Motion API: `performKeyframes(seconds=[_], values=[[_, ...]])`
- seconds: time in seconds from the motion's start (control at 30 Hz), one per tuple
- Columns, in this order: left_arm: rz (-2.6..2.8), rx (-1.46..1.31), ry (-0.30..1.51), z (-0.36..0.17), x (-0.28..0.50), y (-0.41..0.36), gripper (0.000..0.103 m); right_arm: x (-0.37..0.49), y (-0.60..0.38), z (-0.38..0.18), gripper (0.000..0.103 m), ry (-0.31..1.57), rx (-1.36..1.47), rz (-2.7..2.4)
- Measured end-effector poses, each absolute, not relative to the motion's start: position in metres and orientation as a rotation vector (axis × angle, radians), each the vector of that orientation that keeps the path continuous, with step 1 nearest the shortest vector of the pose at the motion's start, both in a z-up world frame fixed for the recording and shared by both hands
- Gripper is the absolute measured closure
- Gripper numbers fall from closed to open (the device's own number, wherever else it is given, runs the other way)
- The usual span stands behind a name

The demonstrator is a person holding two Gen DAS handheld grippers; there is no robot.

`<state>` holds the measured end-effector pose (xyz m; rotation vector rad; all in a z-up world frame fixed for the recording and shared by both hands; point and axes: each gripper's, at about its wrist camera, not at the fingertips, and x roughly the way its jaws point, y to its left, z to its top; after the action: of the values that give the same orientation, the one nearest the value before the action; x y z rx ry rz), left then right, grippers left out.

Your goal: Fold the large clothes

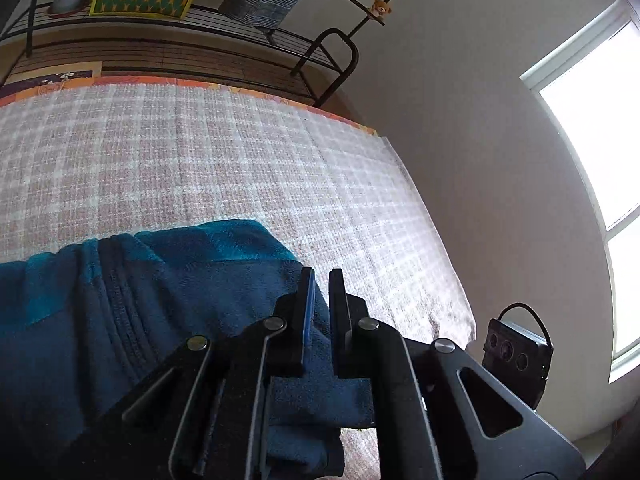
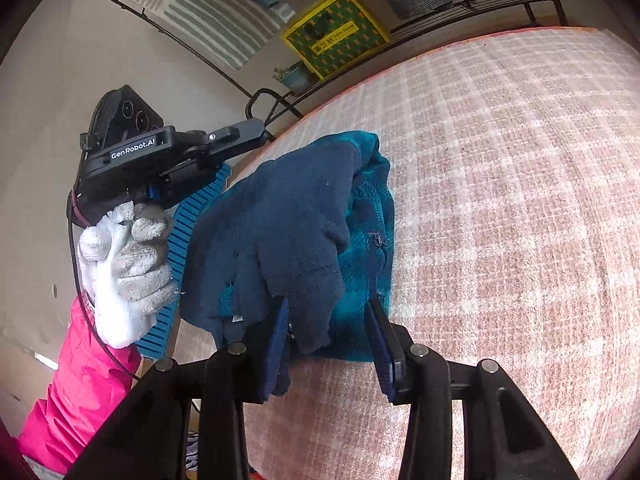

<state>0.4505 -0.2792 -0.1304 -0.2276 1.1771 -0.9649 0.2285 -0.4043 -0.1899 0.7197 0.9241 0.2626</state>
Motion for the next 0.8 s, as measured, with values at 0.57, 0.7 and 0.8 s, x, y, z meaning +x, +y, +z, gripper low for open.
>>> performKeyframes(seconds=[0.57,0.7,0.8], values=[[-0.890,-0.132,1.169,-0.161,0.442,-0.298,0.100,0.225,-0.384,-0.202,0.095,1.035,0.731,0.330],[-0.895,-0.193,1.043,-0.110,0.434,-0.226,0.093,0.215,-0.391,-0.167,0.078,0.972,0.588,0.273],[-0.827,-0.217,0.984,-0.095,0.424,-0.162,0.093,0.214,-0.391,-0.138,0.070,0.883,0.536,0.256]])
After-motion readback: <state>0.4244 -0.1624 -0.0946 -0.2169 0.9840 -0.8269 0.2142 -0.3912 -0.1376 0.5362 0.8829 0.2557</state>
